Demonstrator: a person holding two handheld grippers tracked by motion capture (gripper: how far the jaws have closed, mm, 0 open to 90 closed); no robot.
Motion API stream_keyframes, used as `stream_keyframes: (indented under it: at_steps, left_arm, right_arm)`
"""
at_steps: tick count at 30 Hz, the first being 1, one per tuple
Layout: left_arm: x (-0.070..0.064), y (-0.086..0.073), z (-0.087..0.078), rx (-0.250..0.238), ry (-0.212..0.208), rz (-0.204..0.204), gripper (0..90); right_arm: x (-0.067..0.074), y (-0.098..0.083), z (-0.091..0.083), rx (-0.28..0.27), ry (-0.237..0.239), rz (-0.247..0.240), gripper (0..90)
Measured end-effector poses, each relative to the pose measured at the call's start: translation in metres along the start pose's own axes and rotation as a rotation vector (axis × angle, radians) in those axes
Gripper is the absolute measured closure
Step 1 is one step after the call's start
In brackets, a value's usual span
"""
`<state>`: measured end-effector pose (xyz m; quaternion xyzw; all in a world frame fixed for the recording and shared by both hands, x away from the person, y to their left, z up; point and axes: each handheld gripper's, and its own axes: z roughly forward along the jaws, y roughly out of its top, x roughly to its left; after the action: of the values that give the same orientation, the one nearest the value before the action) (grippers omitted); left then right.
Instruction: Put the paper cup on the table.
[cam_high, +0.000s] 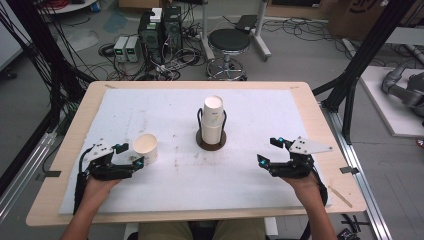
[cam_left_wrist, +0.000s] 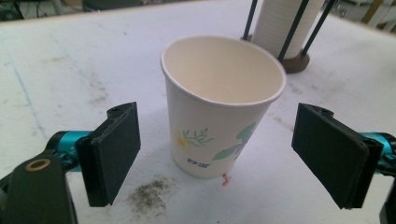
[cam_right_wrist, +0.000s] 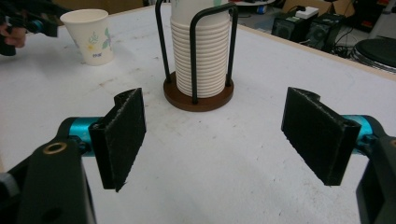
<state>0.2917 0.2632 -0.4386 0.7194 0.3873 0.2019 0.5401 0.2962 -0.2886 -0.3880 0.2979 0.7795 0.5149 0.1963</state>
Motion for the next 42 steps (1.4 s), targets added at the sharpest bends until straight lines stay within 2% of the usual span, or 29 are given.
stream_keyframes:
  at_steps: [4,7,11,13,18,28,42]
  left_arm:
    - [-0.001,0.003,-0.016,-0.108,-0.014,-0.018,15.5]
    - [-0.006,0.011,-0.025,-0.205,-0.024,-0.005,15.5]
    - [-0.008,0.014,-0.025,-0.225,-0.024,0.008,15.5]
    - [-0.008,0.014,-0.025,-0.224,-0.02,0.01,15.5]
    - [-0.005,0.014,-0.025,-0.223,0.0,0.011,15.6]
    - [-0.006,0.014,-0.028,-0.228,0.01,0.03,15.8]
    - [-0.008,0.012,-0.028,-0.222,-0.001,0.045,16.3]
  right_arm:
    - [-0.001,-0.001,0.0,0.005,-0.012,-0.004,22.3]
    - [-0.002,-0.006,0.0,0.033,-0.036,0.011,22.2]
    - [-0.003,-0.01,0.001,0.044,-0.056,0.02,21.9]
    - [-0.003,-0.013,0.002,0.059,-0.076,0.019,20.7]
    - [-0.003,-0.014,0.0,0.054,-0.089,0.029,20.4]
    - [-0.004,-0.017,-0.01,0.046,-0.106,0.039,20.4]
    - [0.001,-0.013,-0.011,0.037,-0.104,0.037,20.4]
